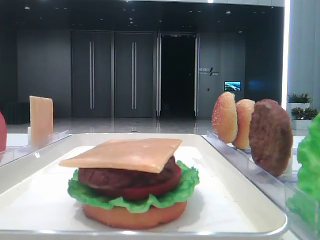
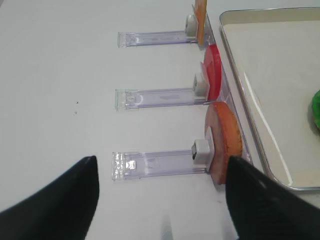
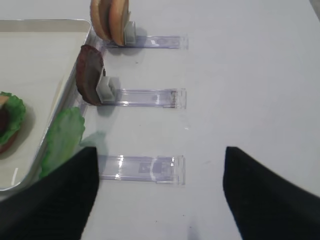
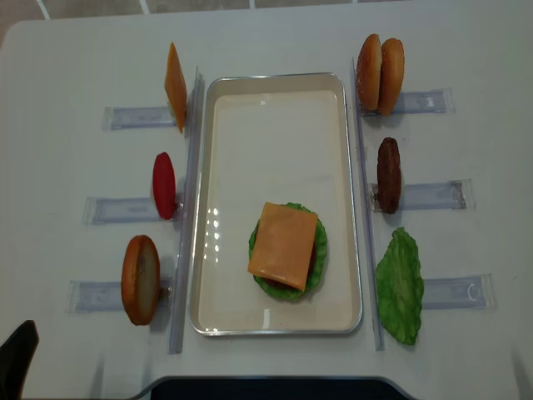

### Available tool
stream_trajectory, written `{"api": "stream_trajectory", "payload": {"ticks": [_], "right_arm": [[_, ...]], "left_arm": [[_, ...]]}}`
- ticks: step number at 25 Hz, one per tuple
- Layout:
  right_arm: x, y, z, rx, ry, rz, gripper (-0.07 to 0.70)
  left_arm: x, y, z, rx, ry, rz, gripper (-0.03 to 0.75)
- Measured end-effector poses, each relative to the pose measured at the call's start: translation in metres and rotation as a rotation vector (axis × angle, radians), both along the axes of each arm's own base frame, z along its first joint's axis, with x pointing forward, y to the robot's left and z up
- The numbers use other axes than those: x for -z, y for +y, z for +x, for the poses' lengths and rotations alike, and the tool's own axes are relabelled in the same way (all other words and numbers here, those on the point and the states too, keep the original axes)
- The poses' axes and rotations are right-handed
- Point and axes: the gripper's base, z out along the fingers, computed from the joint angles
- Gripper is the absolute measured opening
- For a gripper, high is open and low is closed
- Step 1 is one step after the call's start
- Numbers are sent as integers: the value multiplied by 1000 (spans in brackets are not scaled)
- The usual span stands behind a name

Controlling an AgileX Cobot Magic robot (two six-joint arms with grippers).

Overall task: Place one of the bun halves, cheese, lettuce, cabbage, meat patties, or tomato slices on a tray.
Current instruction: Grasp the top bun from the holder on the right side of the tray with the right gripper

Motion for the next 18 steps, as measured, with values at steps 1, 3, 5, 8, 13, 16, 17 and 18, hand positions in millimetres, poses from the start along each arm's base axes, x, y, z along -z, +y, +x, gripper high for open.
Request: {"api": "stream_trajectory", "payload": {"ticks": [1, 3, 5, 8, 13, 16, 17, 18], "right_arm": [[0, 0, 0, -1, 0, 2, 524], [0, 0, 0, -2, 0, 3, 524], [0, 0, 0, -2, 0, 3, 524], [0, 0, 0, -1, -3, 3, 524], [-5, 0, 19, 16, 97, 28, 524], [-7, 1, 41, 28, 205, 43, 524], [-8, 1, 49, 29, 247, 42, 524], [-10, 1, 57, 31, 286, 41, 524]], "left_arm": [[0, 0, 0, 0, 0, 0, 590], [0, 0, 0, 0, 0, 0, 577], [0, 0, 0, 0, 0, 0, 566], [0, 0, 0, 0, 0, 0, 552], [0, 0, 0, 0, 0, 0, 522], [0, 0, 0, 0, 0, 0, 495], [0, 0, 0, 0, 0, 0, 482], [0, 0, 0, 0, 0, 0, 473]]}}
